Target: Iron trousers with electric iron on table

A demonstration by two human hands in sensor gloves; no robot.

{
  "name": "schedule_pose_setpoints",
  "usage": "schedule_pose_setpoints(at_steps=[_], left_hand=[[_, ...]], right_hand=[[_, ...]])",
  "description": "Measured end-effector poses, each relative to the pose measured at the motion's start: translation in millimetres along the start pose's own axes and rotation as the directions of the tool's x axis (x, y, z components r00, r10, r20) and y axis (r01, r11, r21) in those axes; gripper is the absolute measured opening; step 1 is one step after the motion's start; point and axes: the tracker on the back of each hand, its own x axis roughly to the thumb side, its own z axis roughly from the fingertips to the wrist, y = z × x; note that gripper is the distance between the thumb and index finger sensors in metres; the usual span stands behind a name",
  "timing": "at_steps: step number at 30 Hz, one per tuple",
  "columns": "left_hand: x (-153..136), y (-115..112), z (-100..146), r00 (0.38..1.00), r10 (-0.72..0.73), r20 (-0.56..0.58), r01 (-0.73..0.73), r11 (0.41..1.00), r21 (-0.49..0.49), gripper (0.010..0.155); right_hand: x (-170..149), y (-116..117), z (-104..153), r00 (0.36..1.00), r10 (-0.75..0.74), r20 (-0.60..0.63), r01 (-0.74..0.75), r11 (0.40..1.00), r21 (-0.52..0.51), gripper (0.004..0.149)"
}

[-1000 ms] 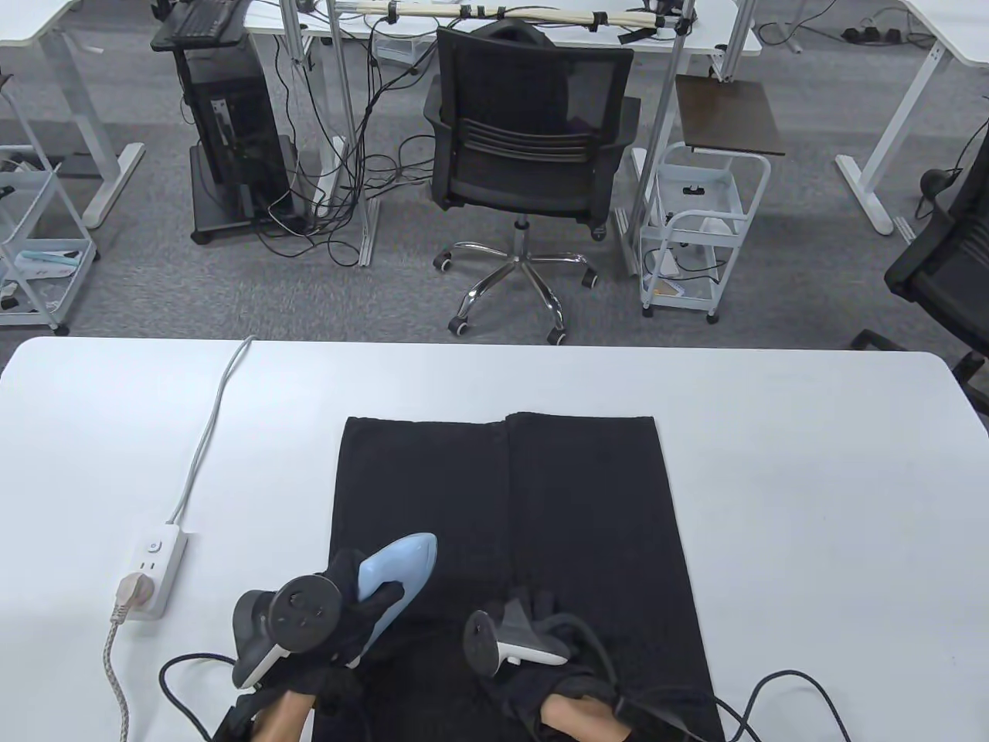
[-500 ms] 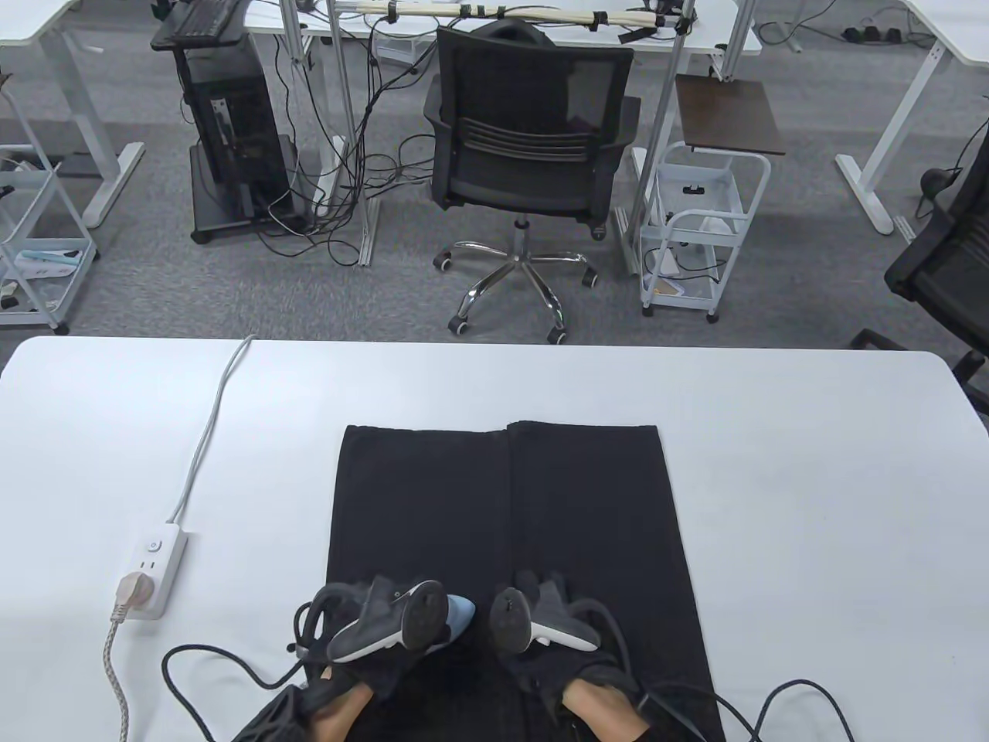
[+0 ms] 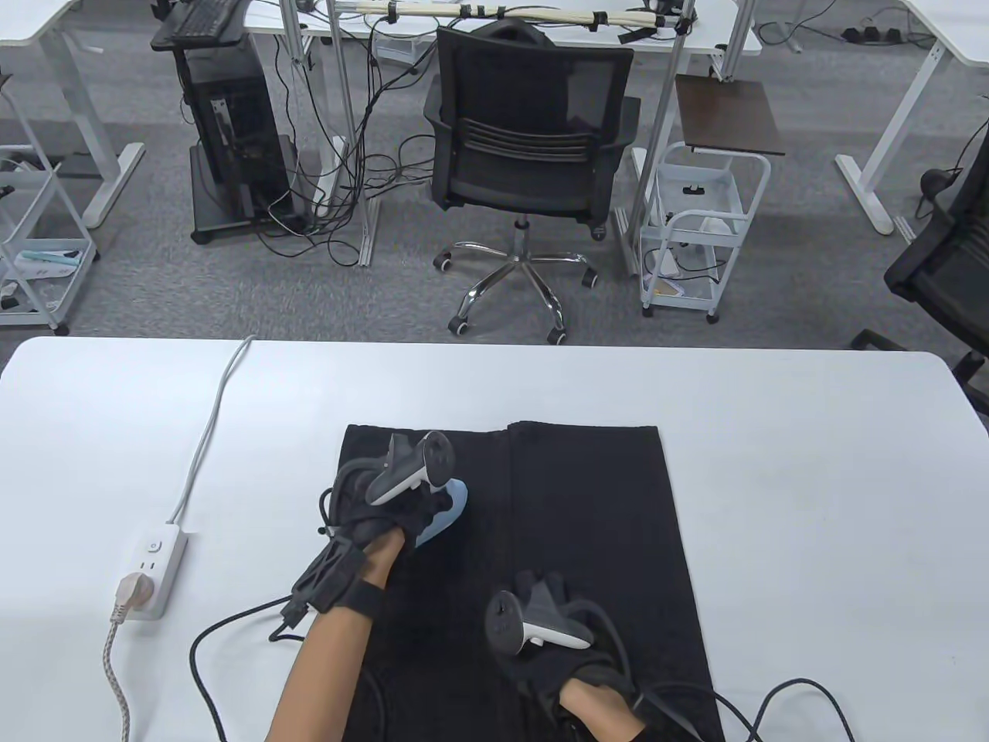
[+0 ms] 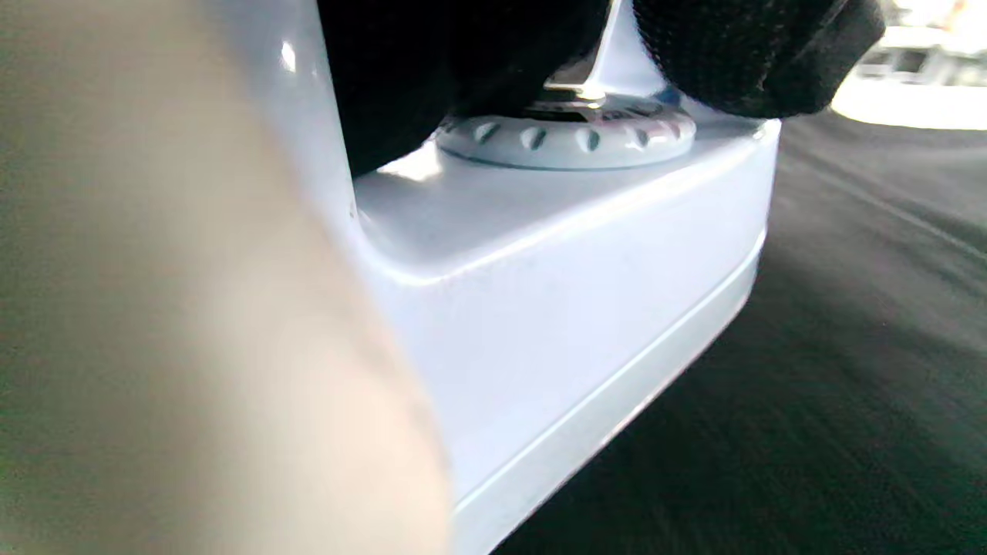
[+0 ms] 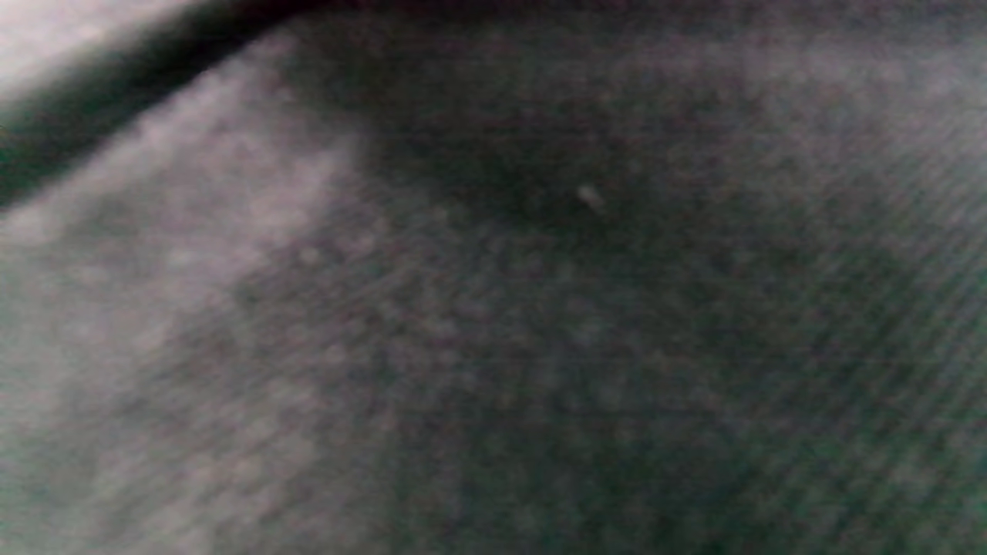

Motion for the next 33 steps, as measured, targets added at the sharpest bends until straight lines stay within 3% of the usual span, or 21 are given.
schedule_pose_setpoints(at_steps=[4, 7, 15, 21, 29, 33], left_hand=[[-8, 8, -26, 0.995, 0.030, -0.099, -0.031, 1.000, -0.001, 0.056], [-12, 11, -36, 0.995, 0.038, -0.098, -0.038, 0.999, -0.006, 0.056], [-5, 4, -14, 0.999, 0.023, -0.042, -0.023, 1.000, -0.002, 0.055], [7, -11, 43, 0.996, 0.005, 0.085, -0.004, 1.000, -0.009, 0.055], [13, -43, 152, 0.968, -0.015, 0.250, 0.022, 0.999, -0.027, 0.055], [12, -54, 187, 0.950, -0.035, 0.310, 0.044, 0.999, -0.020, 0.055]], right_hand=[[0, -1, 0, 1.000, 0.002, -0.002, -0.002, 1.000, 0.008, 0.074], [0, -1, -1, 1.000, 0.004, -0.002, -0.004, 1.000, 0.016, 0.074], [-1, -2, -2, 1.000, 0.003, 0.009, -0.003, 0.999, 0.035, 0.075], [-4, -3, -2, 1.000, -0.013, 0.018, 0.012, 0.999, 0.048, 0.076], [-17, -1, -1, 0.996, -0.079, 0.048, 0.076, 0.995, 0.072, 0.075], [-18, -1, 0, 0.996, -0.078, 0.049, 0.074, 0.995, 0.068, 0.075]])
